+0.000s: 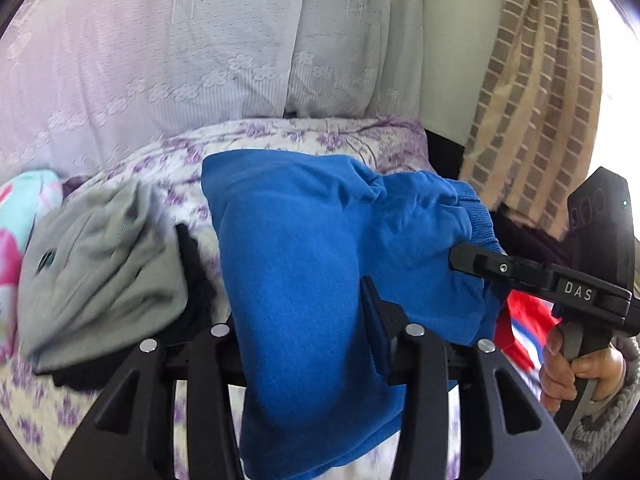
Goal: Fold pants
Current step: 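Lift the folded pants with both tools and set them on the folded jeans, then open both tools and withdraw them from the stack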
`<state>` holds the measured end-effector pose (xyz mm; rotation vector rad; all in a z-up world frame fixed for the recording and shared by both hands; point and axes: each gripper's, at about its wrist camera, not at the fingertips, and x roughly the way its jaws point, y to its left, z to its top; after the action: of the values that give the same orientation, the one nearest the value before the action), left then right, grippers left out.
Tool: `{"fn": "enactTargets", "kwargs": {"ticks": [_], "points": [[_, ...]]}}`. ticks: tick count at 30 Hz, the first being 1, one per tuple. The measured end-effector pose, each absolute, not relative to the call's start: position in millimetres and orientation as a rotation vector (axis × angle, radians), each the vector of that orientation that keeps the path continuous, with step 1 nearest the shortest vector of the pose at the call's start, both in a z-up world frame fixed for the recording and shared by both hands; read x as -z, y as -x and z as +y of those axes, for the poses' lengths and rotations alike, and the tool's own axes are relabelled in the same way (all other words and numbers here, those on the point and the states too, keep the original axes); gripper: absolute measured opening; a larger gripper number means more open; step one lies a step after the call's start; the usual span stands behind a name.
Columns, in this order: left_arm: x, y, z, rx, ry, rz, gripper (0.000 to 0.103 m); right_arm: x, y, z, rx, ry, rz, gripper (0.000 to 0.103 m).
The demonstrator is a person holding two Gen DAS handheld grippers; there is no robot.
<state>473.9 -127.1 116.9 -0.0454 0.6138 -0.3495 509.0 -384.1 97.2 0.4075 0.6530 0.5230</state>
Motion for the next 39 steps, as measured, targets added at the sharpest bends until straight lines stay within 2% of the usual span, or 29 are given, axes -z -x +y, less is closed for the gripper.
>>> {"fn": "enactTargets", "kwargs": {"ticks": [5, 8, 9, 10, 11, 12, 13, 14, 17, 19, 22, 24, 26, 28, 30, 35, 39], "points": [[-113.2, -559.6, -156.1, 0.314, 0.02, 0.623, 0.043, -81.8, -588.7, -394.8, -0.475, -0.411, 0.664, 0.036], [-88.6, -605.2, -162.1, 0.279, 0.044, 0.662, 0.049, -55.7, -629.7, -397.3, -0.431, -0.416, 0.712, 0.036], [-76.1, -618.1, -162.8, 0.26, 0.048, 0.686, 0.056, -43.4, -642.0, -397.6, -0.407, -0.413, 0.746, 0.038], [-61.1, -631.4, -165.3, 0.226, 0.041, 0.719, 0.068, -27.9, -653.7, -396.5, -0.363, -0.392, 0.786, 0.04], [-40.4, -643.4, -165.8, 0.164, 0.024, 0.763, 0.071, -10.8, -661.0, -397.0, -0.315, -0.367, 0.799, 0.051], [-24.8, -647.9, -163.6, 0.139, 0.025, 0.777, 0.077, -3.3, -663.1, -397.6, -0.318, -0.371, 0.786, 0.056], [-16.0, -646.4, -159.1, 0.139, 0.047, 0.76, 0.088, 1.0, -661.3, -399.3, -0.336, -0.385, 0.763, 0.062], [-11.7, -641.0, -152.7, 0.124, 0.066, 0.729, 0.094, 0.8, -658.4, -400.0, -0.346, -0.389, 0.751, 0.063], [-15.8, -630.2, -146.8, 0.166, 0.045, 0.716, 0.093, -10.1, -648.8, -401.0, -0.319, -0.361, 0.746, 0.07], [-26.9, -619.7, -144.1, 0.179, 0.043, 0.701, 0.089, -27.7, -637.5, -400.9, -0.292, -0.332, 0.689, 0.071], [-42.0, -597.9, -145.4, 0.178, 0.009, 0.639, 0.089, -56.4, -621.5, -388.6, -0.213, -0.234, 0.575, 0.071], [-47.1, -585.3, -154.0, 0.099, -0.075, 0.576, 0.095, -59.0, -627.0, -365.1, -0.136, -0.078, 0.597, 0.074], [-34.8, -591.6, -170.5, 0.053, -0.181, 0.624, 0.096, -39.1, -645.7, -350.1, -0.05, 0.024, 0.723, 0.077], [-11.6, -601.1, -182.5, 0.027, -0.268, 0.697, 0.097, -17.5, -656.8, -353.4, -0.042, -0.047, 0.802, 0.079], [-14.3, -591.0, -181.4, 0.001, -0.274, 0.65, 0.096, -23.7, -649.6, -359.4, -0.041, -0.117, 0.771, 0.08], [-56.7, -530.1, -172.6, 0.05, -0.259, 0.505, 0.095, -71.2, -584.8, -361.2, -0.071, -0.119, 0.567, 0.082], [-74.4, -469.2, -160.1, 0.085, -0.169, 0.483, 0.096, -76.1, -505.6, -361.6, -0.092, -0.176, 0.53, 0.094]]}}
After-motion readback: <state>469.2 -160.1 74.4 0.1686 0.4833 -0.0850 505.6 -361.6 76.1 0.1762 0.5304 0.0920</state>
